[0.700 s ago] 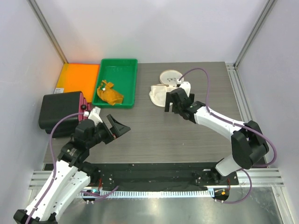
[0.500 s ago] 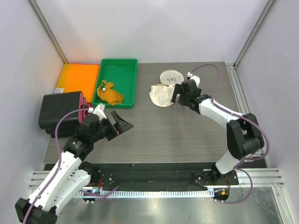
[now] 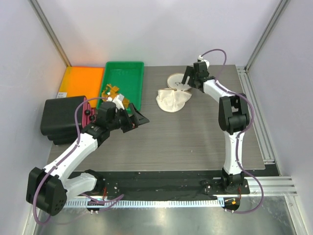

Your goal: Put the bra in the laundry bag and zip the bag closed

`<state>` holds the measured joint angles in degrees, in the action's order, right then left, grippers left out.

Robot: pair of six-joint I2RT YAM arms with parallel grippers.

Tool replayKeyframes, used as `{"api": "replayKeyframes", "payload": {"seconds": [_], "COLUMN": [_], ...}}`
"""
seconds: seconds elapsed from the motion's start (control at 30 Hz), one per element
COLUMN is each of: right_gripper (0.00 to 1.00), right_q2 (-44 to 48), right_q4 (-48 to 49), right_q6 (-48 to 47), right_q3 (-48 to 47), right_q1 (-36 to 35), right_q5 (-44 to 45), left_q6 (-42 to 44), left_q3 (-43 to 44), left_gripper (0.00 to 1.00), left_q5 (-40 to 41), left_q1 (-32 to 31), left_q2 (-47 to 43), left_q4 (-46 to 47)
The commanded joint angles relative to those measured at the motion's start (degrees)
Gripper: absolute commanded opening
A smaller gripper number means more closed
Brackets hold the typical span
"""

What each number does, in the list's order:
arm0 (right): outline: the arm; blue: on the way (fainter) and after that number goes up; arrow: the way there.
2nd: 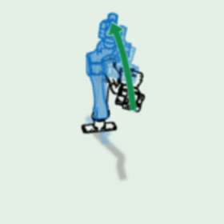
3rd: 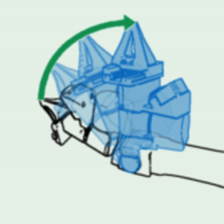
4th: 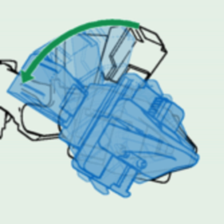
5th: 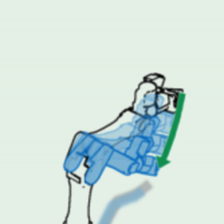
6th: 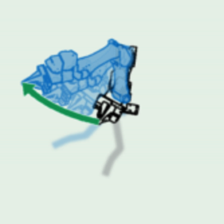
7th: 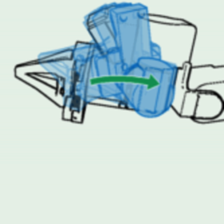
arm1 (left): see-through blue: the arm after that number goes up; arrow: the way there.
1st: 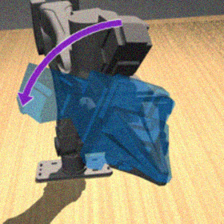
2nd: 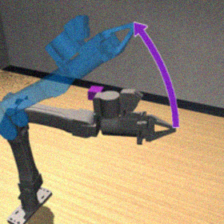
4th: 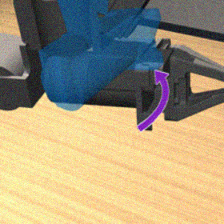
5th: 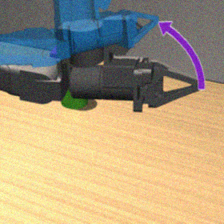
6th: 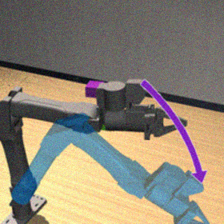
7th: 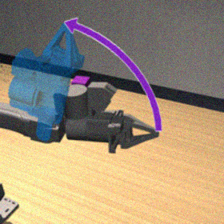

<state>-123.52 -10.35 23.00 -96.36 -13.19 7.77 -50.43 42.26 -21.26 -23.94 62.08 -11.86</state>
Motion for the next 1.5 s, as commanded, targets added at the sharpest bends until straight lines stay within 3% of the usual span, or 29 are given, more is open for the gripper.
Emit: {"api": "replayKeyframes", "payload": {"seconds": [0.0, 0.27, 0.5, 0.7, 0.9, 1.1, 1.33, 1.47], "right_gripper": [0.88, 0.82, 0.78, 0.57, 0.41, 0.01, 0.01, 0.01], "right_q2": [-5.8, -5.5, -6.9, -8.1, -9.5, -10.7, 0.3, 2.8], "right_q4": [0.7, 6.1, 6.5, 6.7, 9.0, 13.2, 30.7, 35.8], "right_q6": [4.0, 5.1, 4.4, 4.2, 3.7, 4.1, 0.9, 2.4], "right_q3": [-5.6, -1.1, -0.1, -0.8, -4.2, -7.3, 3.9, 9.1], "right_q1": [3.8, 4.6, 4.9, 5.2, 7.2, 8.1, 8.3, 8.4], "right_q5": [-4.6, -11.1, -18.7, -19.8, -23.1, -29.2, -38.7, -44.9], "left_q6": [1.8, 3.2, 2.1, 3.7, 10.1, 16.7, 20.6, 23.1], "left_q3": [1.1, 2.4, 7.8, 15.9, 32.2, 45.9, 39.8, 38.9], "left_gripper": [0.88, 0.88, 0.82, 0.77, 0.73, 0.72, 0.71, 0.80], "left_q5": [-1.8, -0.7, 0.6, 5.9, 11.0, 15.1, 13.4, 11.7], "left_q1": [-0.1, -0.7, -2.3, -3.4, -3.4, -3.4, -3.4, -3.3], "left_q2": [0.5, 2.2, 12.8, 25.0, 38.8, 49.4, 51.7, 52.4], "left_q4": [4.7, 5.9, 11.6, 16.4, 14.9, 12.4, 27.9, 31.8]}}
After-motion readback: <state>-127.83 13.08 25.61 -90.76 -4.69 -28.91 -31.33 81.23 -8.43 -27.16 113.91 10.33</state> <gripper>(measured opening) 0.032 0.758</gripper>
